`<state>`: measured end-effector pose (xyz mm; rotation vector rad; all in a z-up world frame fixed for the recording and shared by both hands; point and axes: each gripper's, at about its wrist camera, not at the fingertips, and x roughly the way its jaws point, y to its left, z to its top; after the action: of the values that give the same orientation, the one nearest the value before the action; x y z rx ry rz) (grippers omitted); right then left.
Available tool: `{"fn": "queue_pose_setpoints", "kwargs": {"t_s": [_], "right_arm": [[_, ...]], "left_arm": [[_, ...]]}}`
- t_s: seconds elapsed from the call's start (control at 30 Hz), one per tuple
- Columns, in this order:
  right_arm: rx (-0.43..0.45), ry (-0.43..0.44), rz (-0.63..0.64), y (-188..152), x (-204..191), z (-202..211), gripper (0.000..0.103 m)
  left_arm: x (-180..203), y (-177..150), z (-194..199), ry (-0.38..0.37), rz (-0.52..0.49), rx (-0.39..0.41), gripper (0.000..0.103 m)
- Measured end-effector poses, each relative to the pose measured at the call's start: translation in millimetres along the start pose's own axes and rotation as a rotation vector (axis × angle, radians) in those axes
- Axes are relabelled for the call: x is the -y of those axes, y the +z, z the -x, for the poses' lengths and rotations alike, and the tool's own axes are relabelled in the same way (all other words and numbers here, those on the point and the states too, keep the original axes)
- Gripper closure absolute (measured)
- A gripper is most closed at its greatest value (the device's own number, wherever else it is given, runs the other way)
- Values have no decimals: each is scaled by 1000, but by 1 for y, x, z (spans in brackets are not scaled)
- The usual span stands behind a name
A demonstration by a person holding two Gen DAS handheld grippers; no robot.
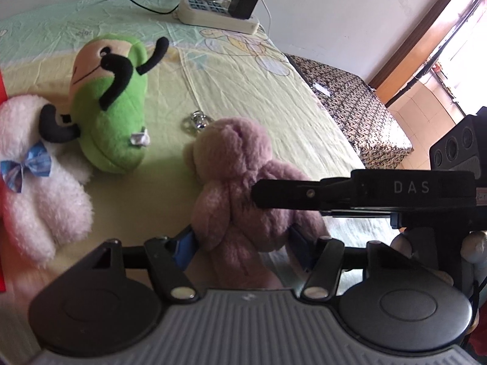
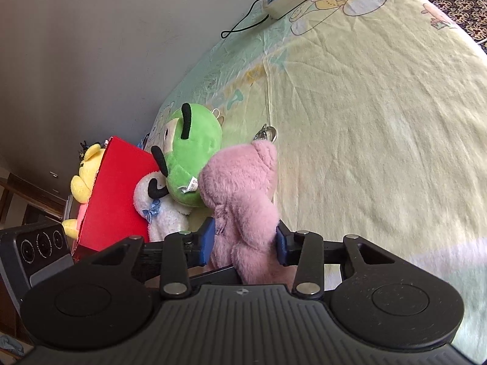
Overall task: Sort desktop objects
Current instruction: 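Squeeze the pink teddy bear between both grippers, then lift the pink teddy bear with both grippers and carry it toward the red box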
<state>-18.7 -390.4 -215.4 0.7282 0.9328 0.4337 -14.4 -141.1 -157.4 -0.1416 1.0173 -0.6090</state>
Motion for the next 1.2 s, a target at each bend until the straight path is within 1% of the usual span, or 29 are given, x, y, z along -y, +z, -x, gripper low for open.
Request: {"fn": "queue_pose_setpoints", "kwargs": {"t_s": [0.17,0.3,0.43,0.5,0.6,0.77,0.9,1.07,1.13,1.2], "right_arm": [[24,-52,-26,-17,-9,23,61],[80,-99,-33,-31,-29,41,61],[171,-132,-39,-42,-62,56,61],[218,-136,-26,-45,-82,62,61],[278,-127,11,-46,-116,62,61],[357,-63,120,-41,-183,50,62],[359,8,179,-27,-230,19,62],[312,60,247,-16,-281,-31,62],[284,51,271,-14,-298,-52,62],[249,13,295,-12,-314,-74,62]], "left_arm": [[11,-8,11,-62,-48,-8,43],[16,-6,30,-121,-91,7,43],[15,0,61,-166,-146,57,43],[9,5,83,-188,-160,95,43],[-3,13,115,-192,-184,167,43],[-41,30,178,-163,-195,300,43],[-81,40,219,-99,-187,376,43],[-133,45,254,-10,-163,408,43],[-151,48,259,18,-147,397,43],[-172,48,261,47,-126,380,43]]}}
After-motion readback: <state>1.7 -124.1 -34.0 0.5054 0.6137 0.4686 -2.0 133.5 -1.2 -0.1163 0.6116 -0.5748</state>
